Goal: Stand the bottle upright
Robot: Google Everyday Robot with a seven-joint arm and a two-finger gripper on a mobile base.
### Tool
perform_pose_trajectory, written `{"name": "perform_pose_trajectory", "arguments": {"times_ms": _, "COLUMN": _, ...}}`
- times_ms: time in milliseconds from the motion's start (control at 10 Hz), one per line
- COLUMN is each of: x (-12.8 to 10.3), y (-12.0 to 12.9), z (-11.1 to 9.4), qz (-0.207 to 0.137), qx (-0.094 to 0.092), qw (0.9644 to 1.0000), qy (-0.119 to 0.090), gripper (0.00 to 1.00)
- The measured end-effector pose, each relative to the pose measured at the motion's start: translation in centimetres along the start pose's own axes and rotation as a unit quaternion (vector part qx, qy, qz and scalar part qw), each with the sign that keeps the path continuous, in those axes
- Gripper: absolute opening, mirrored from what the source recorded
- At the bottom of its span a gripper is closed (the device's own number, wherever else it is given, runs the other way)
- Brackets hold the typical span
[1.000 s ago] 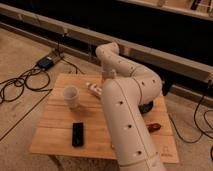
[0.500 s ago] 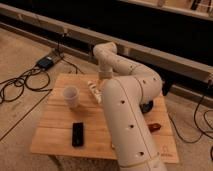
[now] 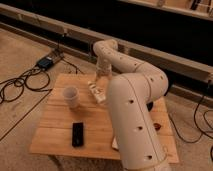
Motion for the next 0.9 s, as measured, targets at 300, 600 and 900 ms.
{"name": "perform_pose_trajectory", "arguments": {"times_ms": 300, "x": 0.9, "y": 1.4, "z": -0.2, "qz": -0.024, "qx": -0.004, "qw": 0.9997, "qy": -0.001, "gripper": 0.65}}
{"name": "perform_pose_trajectory", "arguments": {"times_ms": 600, "x": 1.4, "y": 2.2, "z": -0.2, "qz": -0.032, "qx": -0.002, "qw": 0.9995, "qy": -0.004, "gripper": 0.65}}
{"name": "perform_pose_trajectory", "arguments": {"times_ms": 900, "x": 1.3, "y": 2.0, "z": -0.2, "qz": -0.002, "qx": 0.008, "qw": 0.9999, "qy": -0.007, "gripper": 0.65}}
